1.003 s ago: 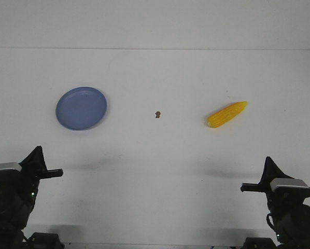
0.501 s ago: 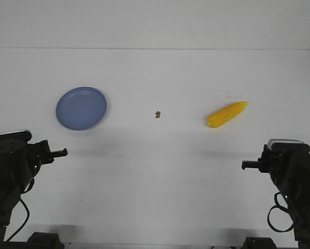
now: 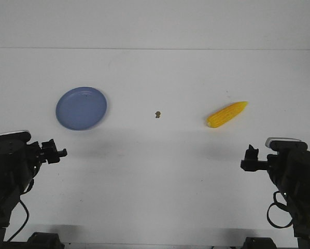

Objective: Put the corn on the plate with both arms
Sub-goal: 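Reach the left gripper to the near rim of the blue plate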

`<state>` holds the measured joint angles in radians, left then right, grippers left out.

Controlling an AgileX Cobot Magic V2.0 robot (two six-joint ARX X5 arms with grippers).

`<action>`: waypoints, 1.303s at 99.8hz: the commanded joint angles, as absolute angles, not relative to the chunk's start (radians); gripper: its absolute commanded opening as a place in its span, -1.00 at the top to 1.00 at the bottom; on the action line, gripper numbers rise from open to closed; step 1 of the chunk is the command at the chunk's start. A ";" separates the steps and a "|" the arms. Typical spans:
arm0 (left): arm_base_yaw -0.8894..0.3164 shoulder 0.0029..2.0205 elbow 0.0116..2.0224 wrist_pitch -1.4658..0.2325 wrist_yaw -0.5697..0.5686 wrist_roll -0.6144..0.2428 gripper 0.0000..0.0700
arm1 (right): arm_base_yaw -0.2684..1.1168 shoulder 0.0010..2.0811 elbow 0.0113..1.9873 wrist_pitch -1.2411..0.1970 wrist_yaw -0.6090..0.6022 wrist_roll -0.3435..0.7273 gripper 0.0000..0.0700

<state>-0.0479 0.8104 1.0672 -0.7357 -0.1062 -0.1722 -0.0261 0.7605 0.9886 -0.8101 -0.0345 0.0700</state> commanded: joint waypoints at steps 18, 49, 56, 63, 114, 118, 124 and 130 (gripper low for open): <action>-0.046 0.826 1.090 -0.721 -0.107 -0.178 -0.24 | -0.026 0.767 1.006 -0.793 -0.038 0.087 -0.86; 0.039 1.106 1.126 -0.550 -0.086 -0.197 -0.25 | -0.026 0.767 1.006 -0.785 -0.038 0.087 -0.86; 0.072 1.227 1.169 -0.530 -0.042 -0.197 -0.25 | -0.026 0.767 1.006 -0.785 -0.038 0.086 -0.86; 0.095 1.334 1.217 -0.519 -0.027 -0.197 -0.25 | -0.026 0.767 1.006 -0.785 -0.038 0.086 -0.86; 0.177 1.874 1.501 -0.496 -0.027 -0.185 -0.36 | -0.026 0.767 1.006 -0.789 -0.038 0.086 -0.86; 0.181 1.888 1.501 -0.498 -0.027 -0.185 -0.36 | -0.026 0.767 1.006 -0.791 -0.038 0.086 -0.86; 0.187 1.911 1.501 -0.498 -0.025 -0.185 -0.36 | -0.026 0.767 1.006 -0.793 -0.038 0.086 -0.86; 0.192 1.929 1.501 -0.497 -0.021 -0.186 -0.36 | -0.026 0.767 1.006 -0.793 -0.038 0.086 -0.86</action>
